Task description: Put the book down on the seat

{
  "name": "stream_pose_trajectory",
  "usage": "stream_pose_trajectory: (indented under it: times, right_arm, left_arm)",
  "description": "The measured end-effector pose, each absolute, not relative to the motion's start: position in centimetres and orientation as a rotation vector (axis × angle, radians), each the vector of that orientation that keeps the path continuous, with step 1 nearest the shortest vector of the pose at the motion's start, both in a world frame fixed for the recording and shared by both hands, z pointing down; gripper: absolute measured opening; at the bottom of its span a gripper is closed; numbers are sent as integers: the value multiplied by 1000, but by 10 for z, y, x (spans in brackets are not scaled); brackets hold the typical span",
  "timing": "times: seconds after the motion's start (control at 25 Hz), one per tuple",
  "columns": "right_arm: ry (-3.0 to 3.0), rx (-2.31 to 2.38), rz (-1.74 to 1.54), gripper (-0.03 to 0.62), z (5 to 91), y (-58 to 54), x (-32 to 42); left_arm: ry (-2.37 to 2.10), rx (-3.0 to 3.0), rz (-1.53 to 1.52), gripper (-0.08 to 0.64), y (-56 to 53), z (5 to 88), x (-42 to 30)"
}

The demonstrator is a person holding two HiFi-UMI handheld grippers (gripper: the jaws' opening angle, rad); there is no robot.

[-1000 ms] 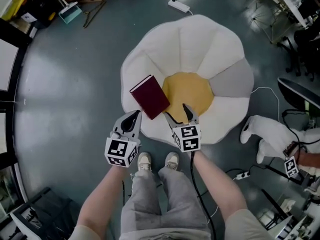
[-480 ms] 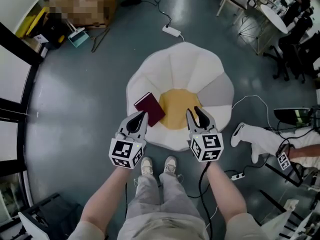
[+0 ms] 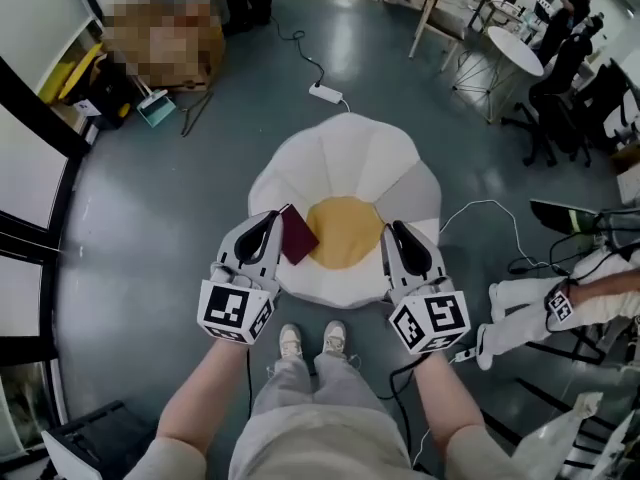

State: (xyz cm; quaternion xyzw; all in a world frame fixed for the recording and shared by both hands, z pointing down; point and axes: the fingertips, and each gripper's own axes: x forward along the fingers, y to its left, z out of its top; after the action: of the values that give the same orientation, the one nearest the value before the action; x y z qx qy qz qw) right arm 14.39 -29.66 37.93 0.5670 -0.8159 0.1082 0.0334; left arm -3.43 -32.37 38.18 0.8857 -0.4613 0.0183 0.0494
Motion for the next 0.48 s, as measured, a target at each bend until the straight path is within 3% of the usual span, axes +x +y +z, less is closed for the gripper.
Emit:
stream_pose_trajectory:
  times: [0.48]
  right_arm:
    - [-2599, 1757, 188, 14, 293, -215, 138]
  left_arm:
    - [-1326, 2915, -76, 3, -240, 262, -9]
